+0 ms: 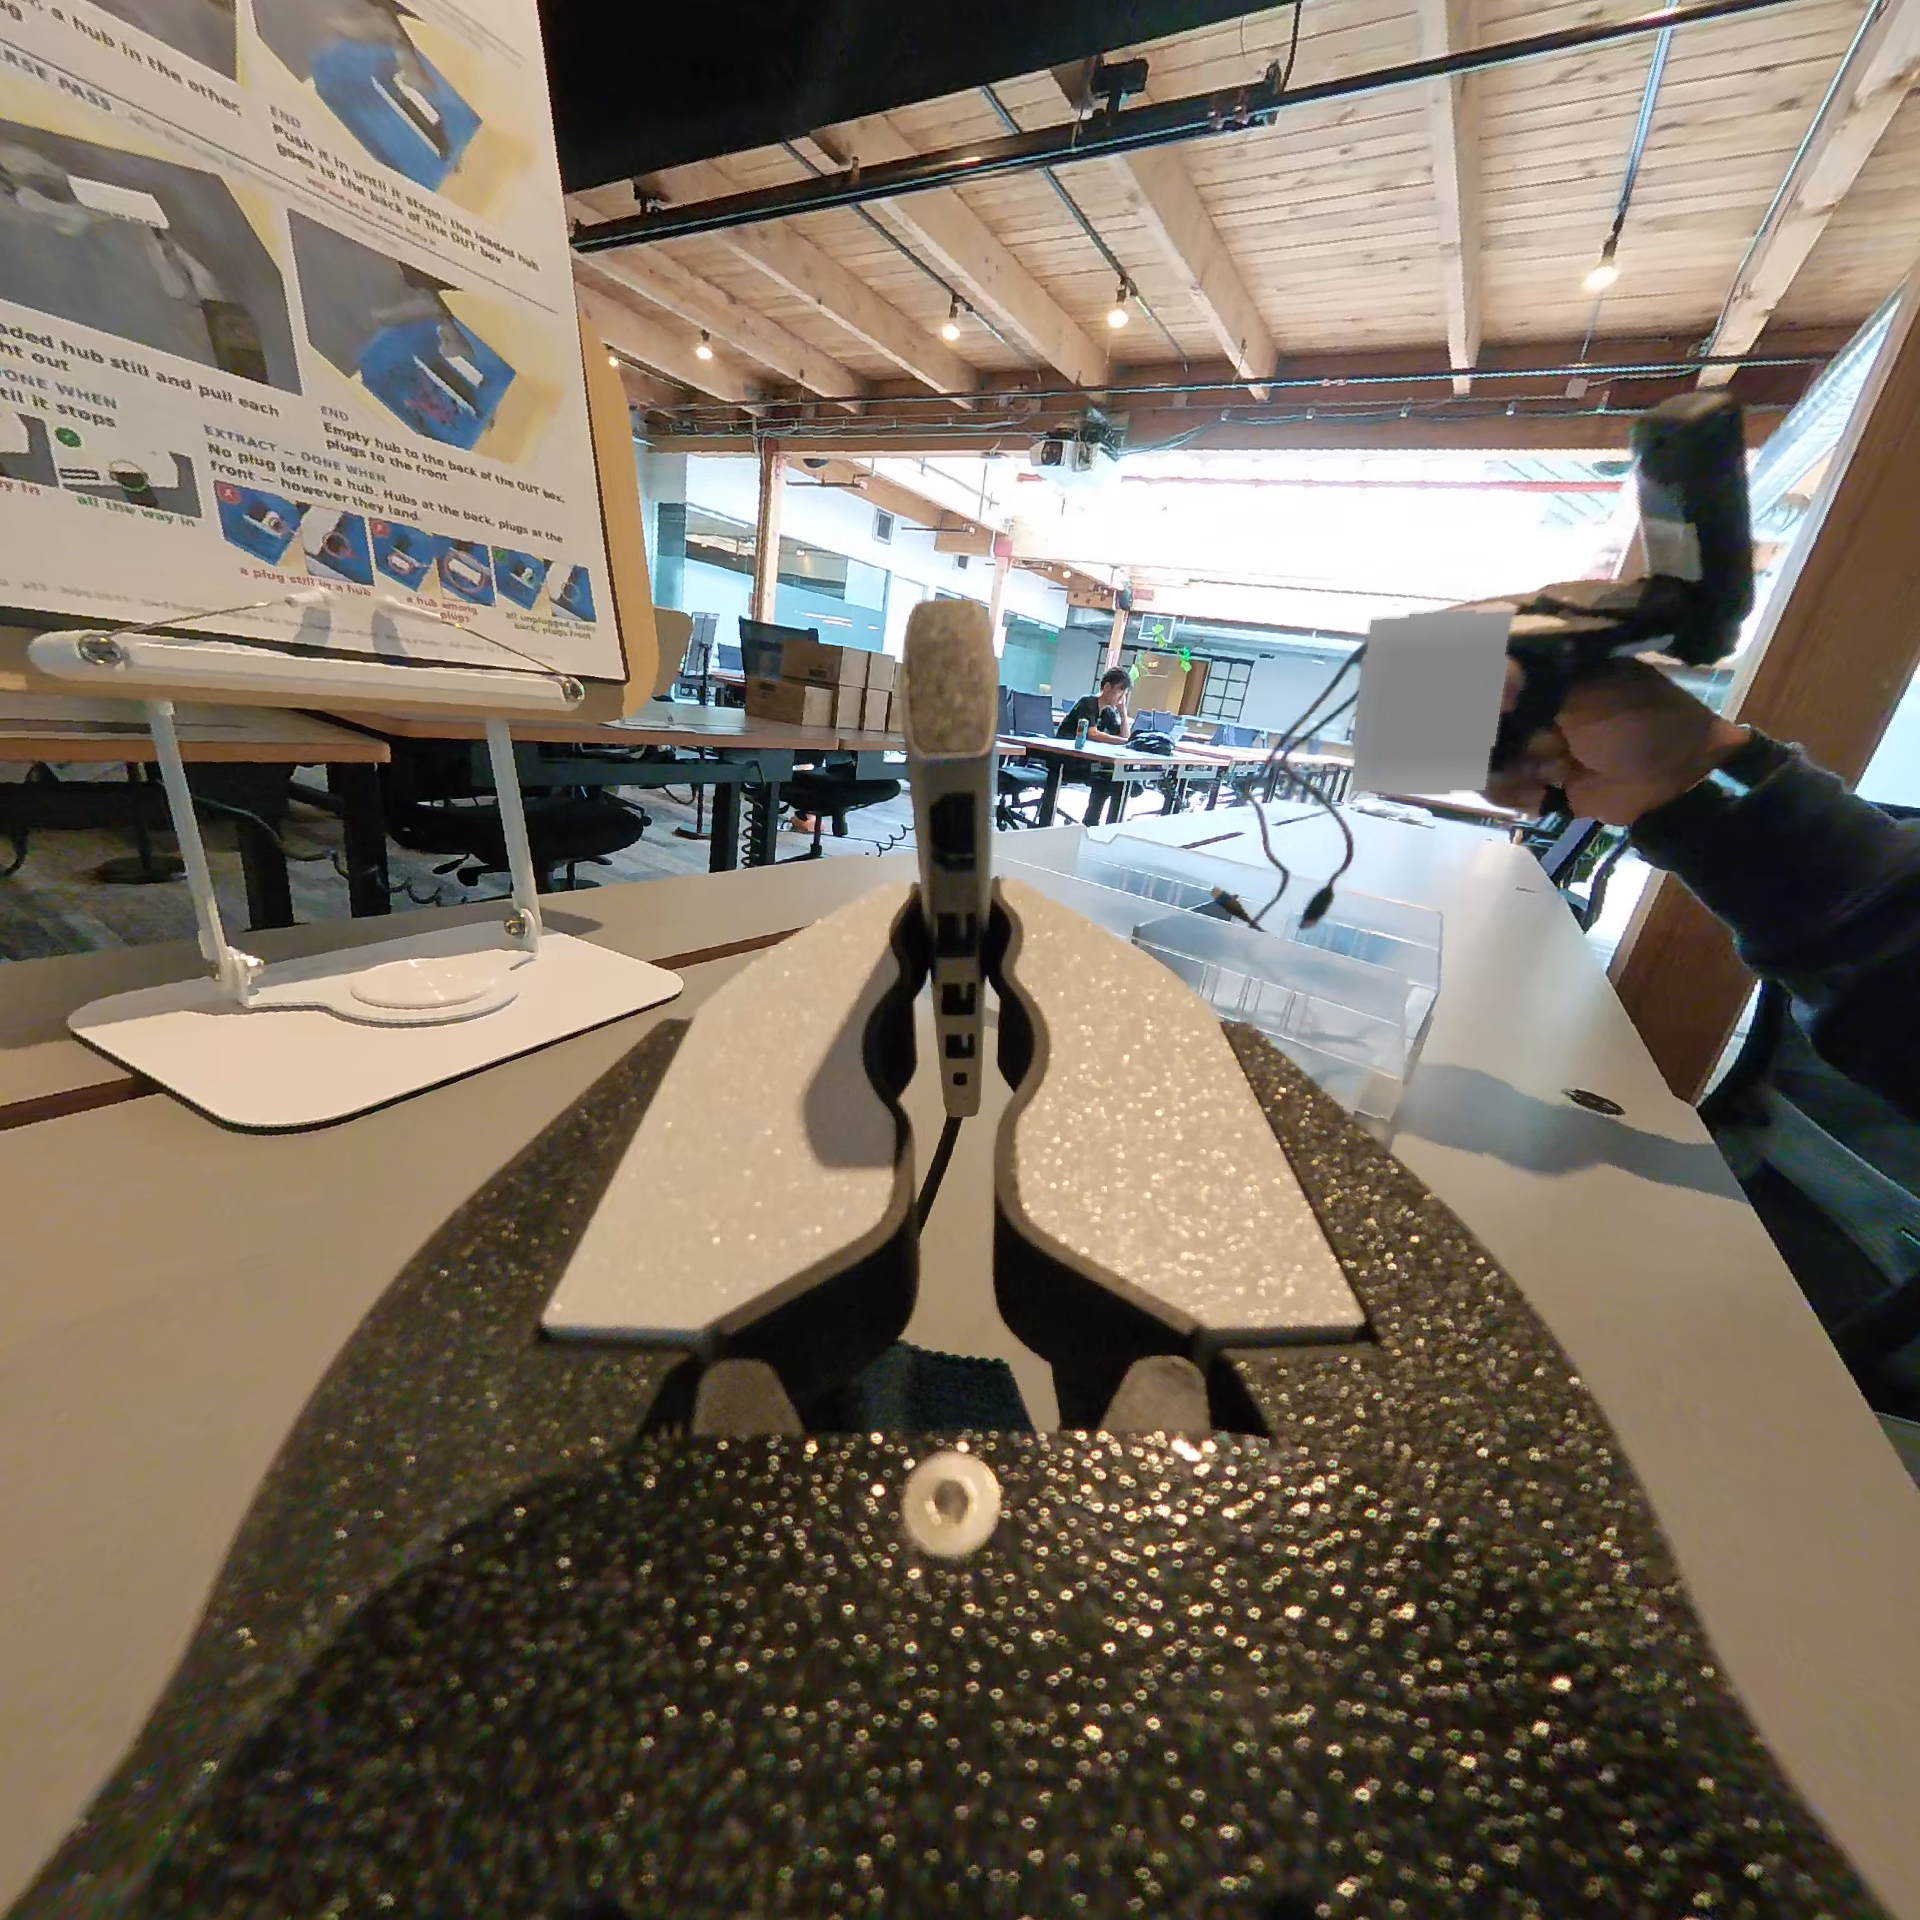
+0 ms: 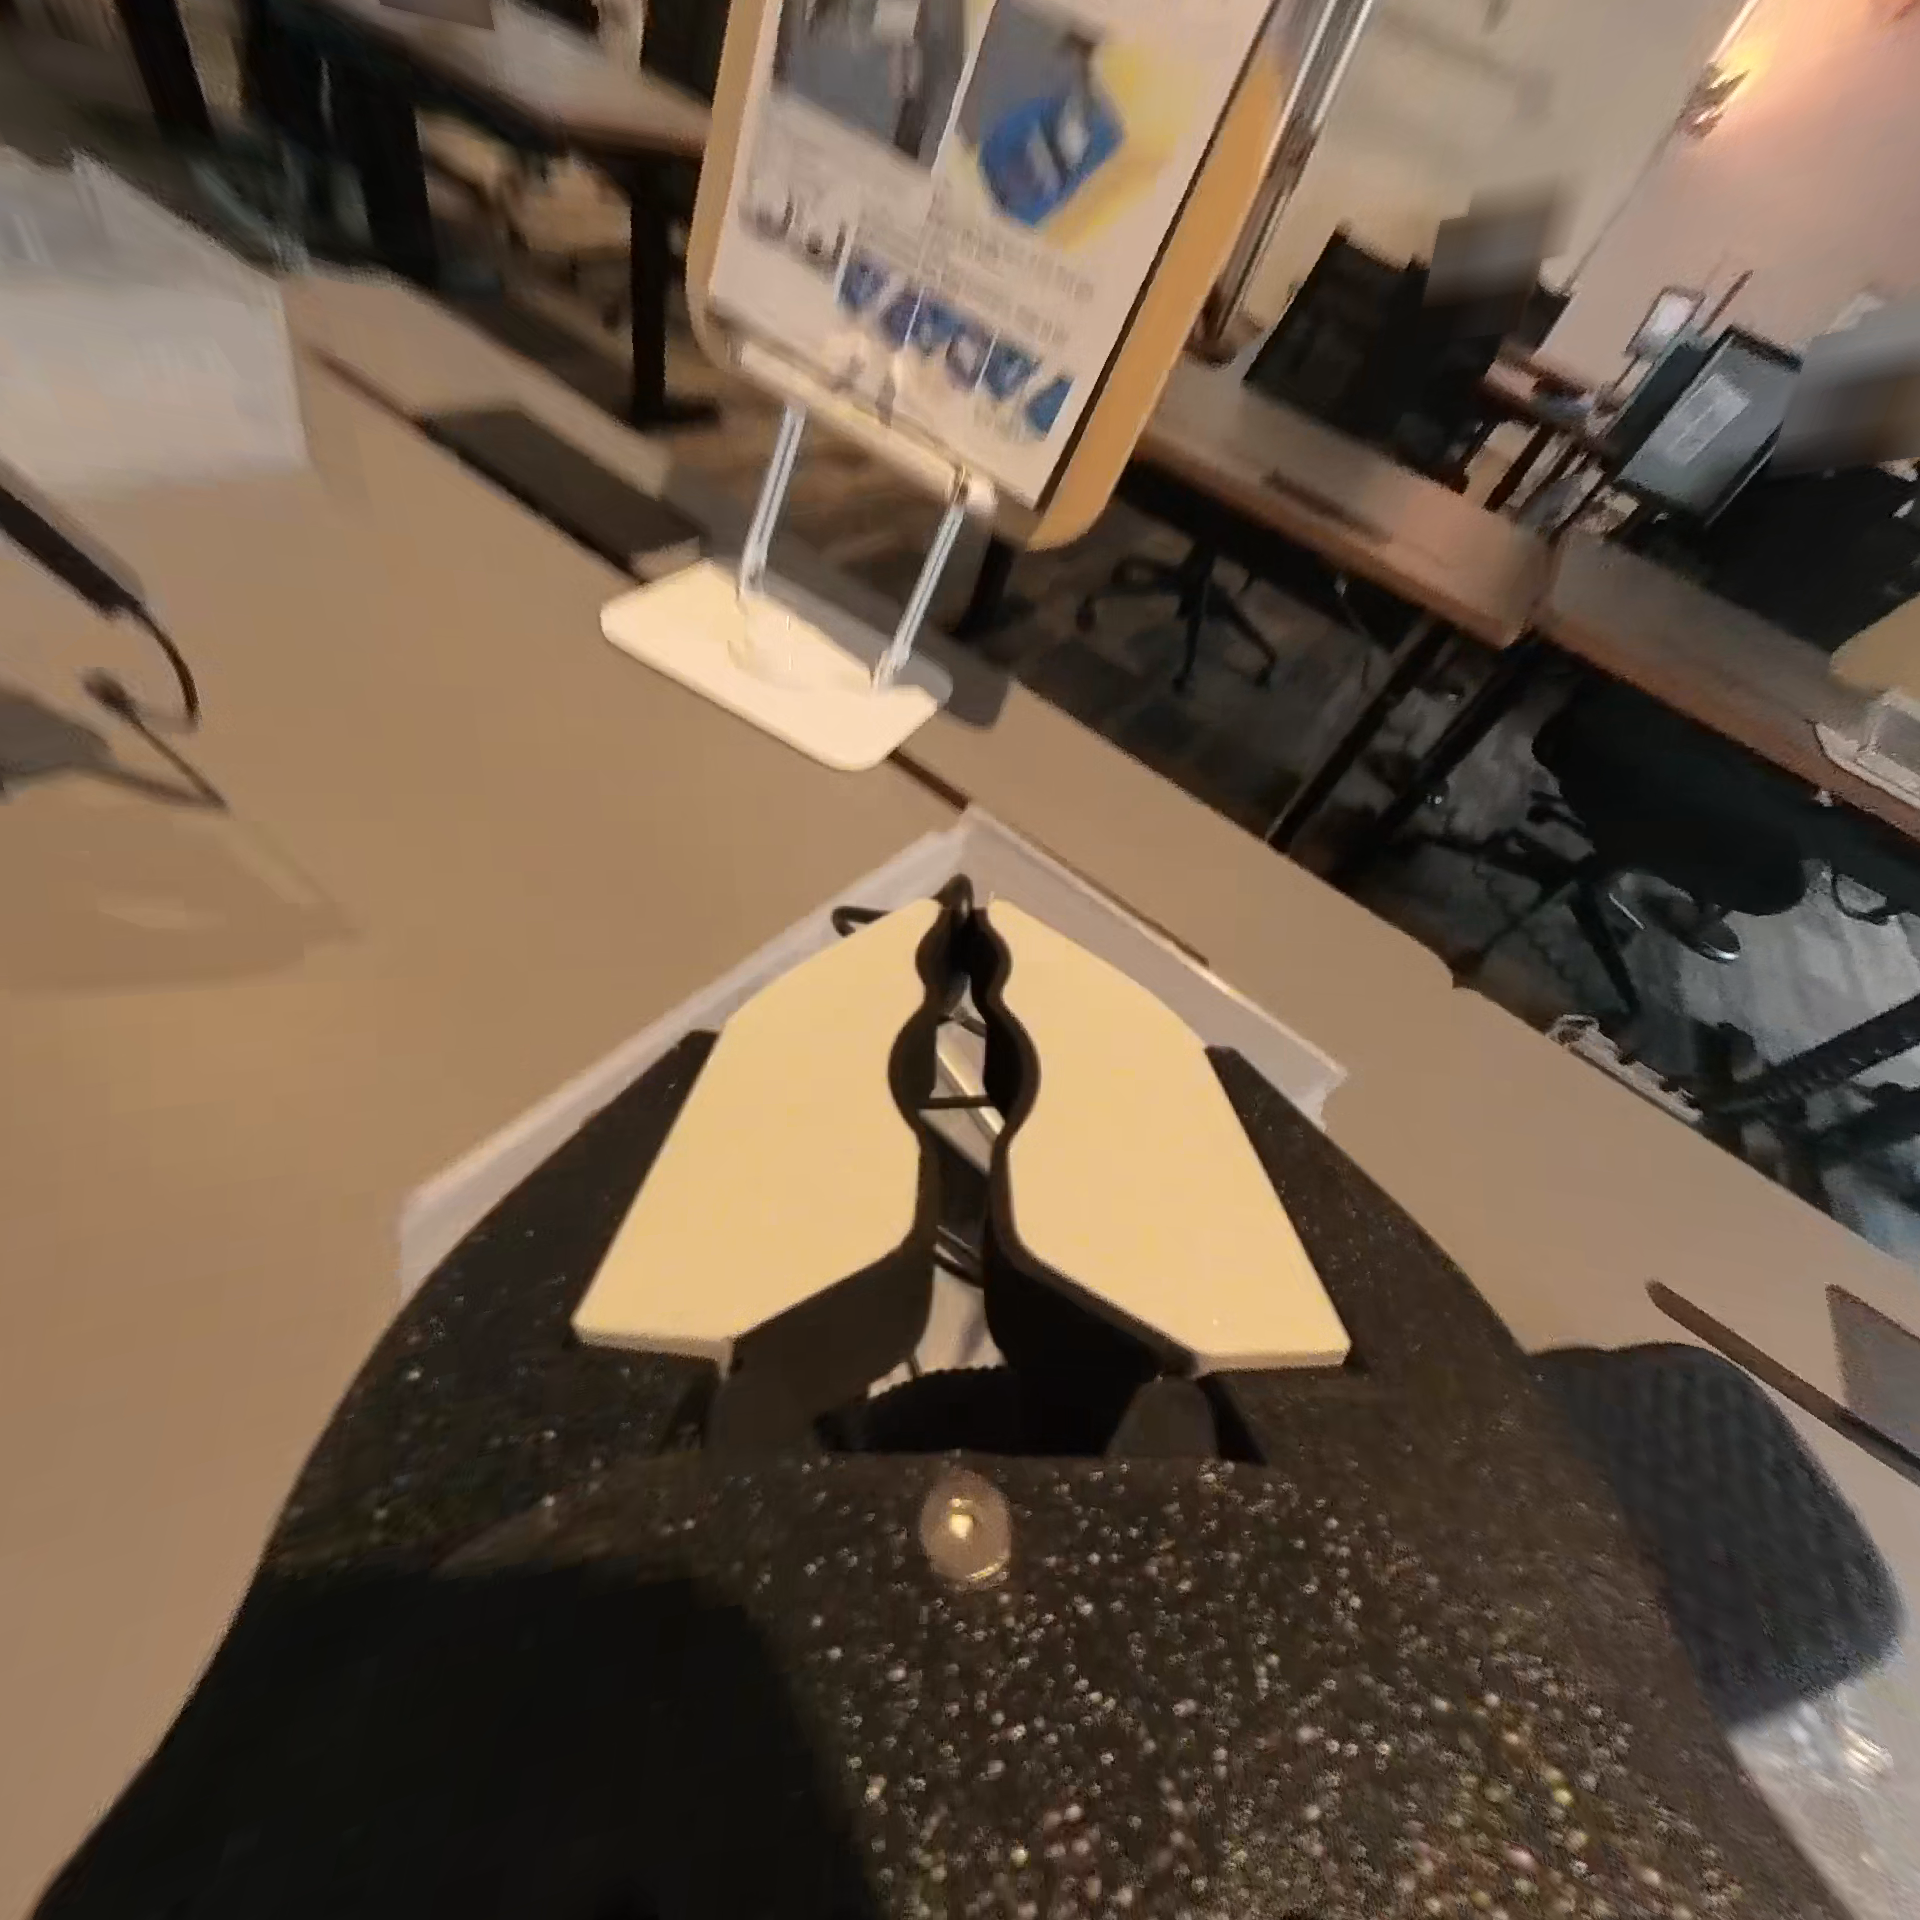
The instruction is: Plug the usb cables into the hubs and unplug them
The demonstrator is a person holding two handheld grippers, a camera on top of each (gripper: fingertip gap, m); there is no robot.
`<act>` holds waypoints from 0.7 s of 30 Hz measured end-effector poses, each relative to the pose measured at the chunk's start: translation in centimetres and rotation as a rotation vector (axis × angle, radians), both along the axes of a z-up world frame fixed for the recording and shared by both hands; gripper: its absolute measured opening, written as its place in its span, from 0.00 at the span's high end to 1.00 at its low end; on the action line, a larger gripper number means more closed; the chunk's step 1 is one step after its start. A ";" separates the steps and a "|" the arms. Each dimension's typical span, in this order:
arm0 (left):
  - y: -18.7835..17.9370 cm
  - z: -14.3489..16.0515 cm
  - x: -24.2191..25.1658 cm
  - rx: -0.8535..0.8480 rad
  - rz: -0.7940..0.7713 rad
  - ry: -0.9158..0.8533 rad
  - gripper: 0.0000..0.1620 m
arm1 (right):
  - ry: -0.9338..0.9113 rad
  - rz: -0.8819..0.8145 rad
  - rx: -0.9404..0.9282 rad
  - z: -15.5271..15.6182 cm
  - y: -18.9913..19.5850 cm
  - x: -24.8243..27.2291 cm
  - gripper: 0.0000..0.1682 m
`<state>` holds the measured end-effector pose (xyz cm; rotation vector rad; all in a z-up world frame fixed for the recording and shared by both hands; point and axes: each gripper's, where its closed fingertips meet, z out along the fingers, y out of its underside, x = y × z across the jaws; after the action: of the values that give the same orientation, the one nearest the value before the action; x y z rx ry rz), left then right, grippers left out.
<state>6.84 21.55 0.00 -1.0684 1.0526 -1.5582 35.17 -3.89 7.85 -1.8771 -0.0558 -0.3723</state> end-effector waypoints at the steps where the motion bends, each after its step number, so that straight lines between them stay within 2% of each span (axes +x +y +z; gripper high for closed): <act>1: 0.0 0.0 0.0 0.000 0.000 0.000 0.94 | 0.024 -0.005 0.053 0.9 0.0 0.2 0.99; 7: 0.2 0.0 -0.1 -0.002 0.006 -0.003 0.94 | 0.185 0.016 0.255 3.7 0.0 0.5 0.99; 15: 0.1 0.0 0.0 0.000 0.004 0.001 0.94 | 0.069 0.059 0.354 7.0 -0.3 -2.0 0.99; 21: 0.2 -0.1 0.0 -0.002 0.008 0.002 0.94 | 0.015 0.194 0.453 12.4 -0.5 -9.0 0.99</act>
<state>6.82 21.76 -0.08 -1.0740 1.0470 -1.5528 26.22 -4.35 20.21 -1.4128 -0.1309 -0.2149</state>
